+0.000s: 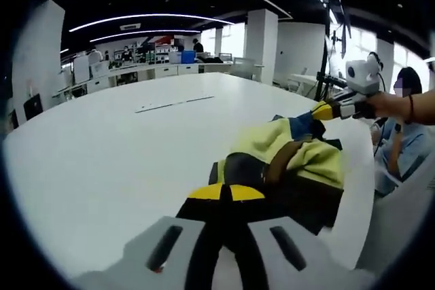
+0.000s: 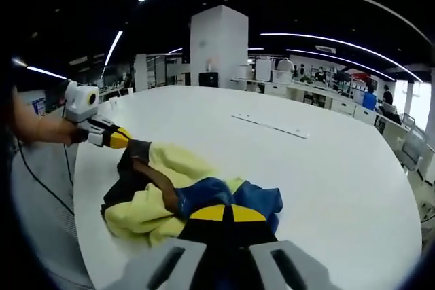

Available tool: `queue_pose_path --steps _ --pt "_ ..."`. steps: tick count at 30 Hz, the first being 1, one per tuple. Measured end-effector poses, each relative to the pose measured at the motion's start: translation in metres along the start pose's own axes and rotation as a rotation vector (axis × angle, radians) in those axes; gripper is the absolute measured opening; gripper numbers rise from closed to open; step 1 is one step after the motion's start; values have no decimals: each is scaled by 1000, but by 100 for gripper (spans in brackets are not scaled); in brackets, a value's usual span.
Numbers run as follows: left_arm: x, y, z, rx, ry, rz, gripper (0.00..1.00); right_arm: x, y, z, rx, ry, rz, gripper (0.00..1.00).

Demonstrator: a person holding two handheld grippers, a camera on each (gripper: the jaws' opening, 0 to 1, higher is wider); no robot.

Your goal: Fold the garment on the visible template until the final outline fits inside the template.

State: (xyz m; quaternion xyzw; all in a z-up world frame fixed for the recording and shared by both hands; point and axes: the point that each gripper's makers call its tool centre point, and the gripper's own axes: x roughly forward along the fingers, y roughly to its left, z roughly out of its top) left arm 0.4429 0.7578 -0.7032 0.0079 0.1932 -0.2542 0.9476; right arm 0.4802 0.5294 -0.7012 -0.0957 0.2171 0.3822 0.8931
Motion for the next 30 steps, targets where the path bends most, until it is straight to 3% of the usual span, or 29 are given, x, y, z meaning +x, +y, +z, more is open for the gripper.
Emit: queue_pose_path --steps 6,16,20,24,30 --pt "-4 -3 14 34 12 26 0 -3 -1 12 2 -18 23 0" --pt "-9 11 74 -22 -120 104 0 -13 -14 51 -16 -88 41 0" --pt "-2 17 95 -63 -163 111 0 -14 -23 65 -23 -110 37 0" --pt "10 25 104 -118 -181 122 0 -9 -34 77 -18 -124 34 0" --pt "24 30 122 -129 -220 127 0 1 -49 90 -15 -132 27 0"
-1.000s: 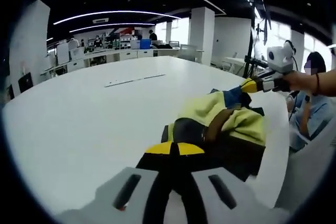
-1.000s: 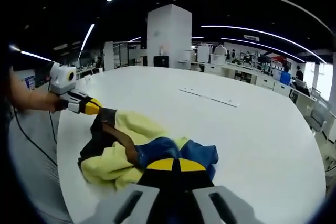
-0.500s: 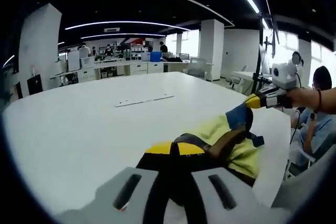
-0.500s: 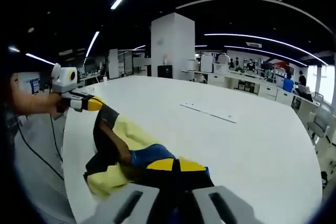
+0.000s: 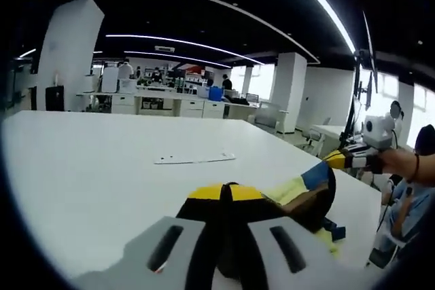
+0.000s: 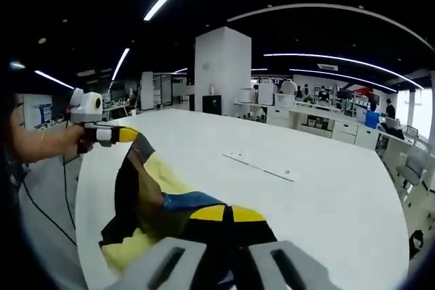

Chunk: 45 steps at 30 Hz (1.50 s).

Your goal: Fold the garment on the visible template until the final outline fits inside the template.

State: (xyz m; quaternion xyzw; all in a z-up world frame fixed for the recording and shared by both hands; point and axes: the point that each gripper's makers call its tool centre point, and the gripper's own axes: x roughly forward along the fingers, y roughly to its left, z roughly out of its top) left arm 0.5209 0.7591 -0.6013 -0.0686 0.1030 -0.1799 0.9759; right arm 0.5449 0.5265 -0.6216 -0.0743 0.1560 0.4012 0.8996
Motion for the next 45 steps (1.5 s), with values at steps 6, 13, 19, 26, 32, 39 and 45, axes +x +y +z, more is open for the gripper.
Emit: queue_pose_path --steps 6,13,19,26,32,39,45 --pt "21 9 7 -10 10 21 0 13 -20 8 1 -2 -30 0" --pt "47 16 8 -79 7 21 0 31 -44 16 13 -6 -61 0" --pt "71 30 -2 -70 24 59 0 51 -61 5 67 37 -81 0" --pt "92 50 -21 -128 60 84 0 75 -79 -12 105 75 -105 0" --pt "110 66 -43 -172 110 134 0 100 -99 -31 149 119 -130 0" --pt "135 77 -72 -220 162 156 0 126 -115 -59 158 185 -140 0" --pt "146 86 -99 -318 207 182 0 141 -127 -81 186 230 -138 0"
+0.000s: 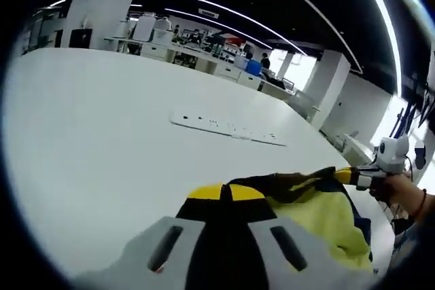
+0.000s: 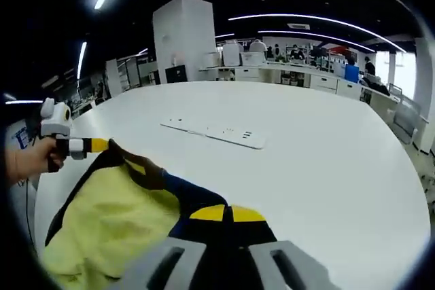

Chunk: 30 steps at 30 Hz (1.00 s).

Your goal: Fold the garment on the visible template until the final outline fits inside the template.

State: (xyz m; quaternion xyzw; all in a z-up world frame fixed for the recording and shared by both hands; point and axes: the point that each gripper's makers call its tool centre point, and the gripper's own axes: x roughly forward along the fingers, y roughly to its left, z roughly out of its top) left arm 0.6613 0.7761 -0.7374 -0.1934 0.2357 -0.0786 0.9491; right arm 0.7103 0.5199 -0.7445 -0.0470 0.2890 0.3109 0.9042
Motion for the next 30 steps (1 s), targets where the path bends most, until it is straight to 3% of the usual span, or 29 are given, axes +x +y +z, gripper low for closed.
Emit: queue_pose_path --steps 8,11,19,24,30 --pt "8 2 -3 27 12 27 0 9 -3 -8 19 18 -10 0" --pt "6 5 -1 61 10 46 12 10 -4 -10 36 26 -23 0" --pt "-6 0 8 162 -8 28 36 4 -5 -8 86 23 -51 40" --pt "-18 -5 10 193 -4 12 53 -7 4 0 132 -22 -43 64" --pt "-37 -13 8 283 10 -8 67 -21 13 -6 144 -4 -26 76"
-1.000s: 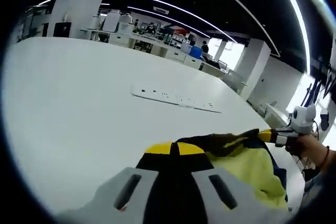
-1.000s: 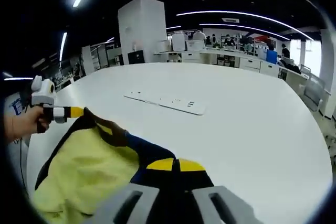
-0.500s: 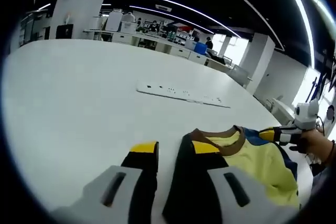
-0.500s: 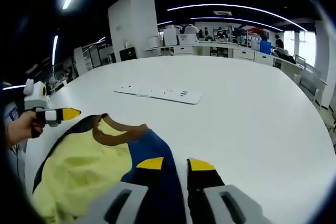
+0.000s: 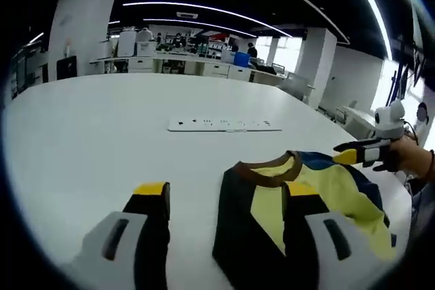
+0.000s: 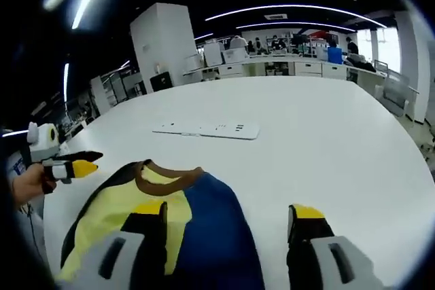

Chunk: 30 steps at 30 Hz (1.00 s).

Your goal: Fold the garment on the visible template until the final outline fits inside the template.

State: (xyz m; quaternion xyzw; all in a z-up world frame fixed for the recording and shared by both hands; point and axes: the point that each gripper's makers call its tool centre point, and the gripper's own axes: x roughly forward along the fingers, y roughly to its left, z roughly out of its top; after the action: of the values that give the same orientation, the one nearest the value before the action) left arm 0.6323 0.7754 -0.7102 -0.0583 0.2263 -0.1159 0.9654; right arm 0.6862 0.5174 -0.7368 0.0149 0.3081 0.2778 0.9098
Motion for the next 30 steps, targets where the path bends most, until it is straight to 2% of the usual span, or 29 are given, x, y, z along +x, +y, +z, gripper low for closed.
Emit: queue_pose_path --steps 2,10,18,30 --pt "-7 1 -1 58 5 6 71 -5 6 -3 8 1 27 81" --pt "-32 -11 -14 74 14 -23 78 -34 19 -18 3 15 68 90" --pt "-54 -27 -31 116 30 -44 91 -62 29 -34 7 22 69 91" --pt "-86 -47 -47 130 37 -92 98 -98 40 -65 -7 43 48 89"
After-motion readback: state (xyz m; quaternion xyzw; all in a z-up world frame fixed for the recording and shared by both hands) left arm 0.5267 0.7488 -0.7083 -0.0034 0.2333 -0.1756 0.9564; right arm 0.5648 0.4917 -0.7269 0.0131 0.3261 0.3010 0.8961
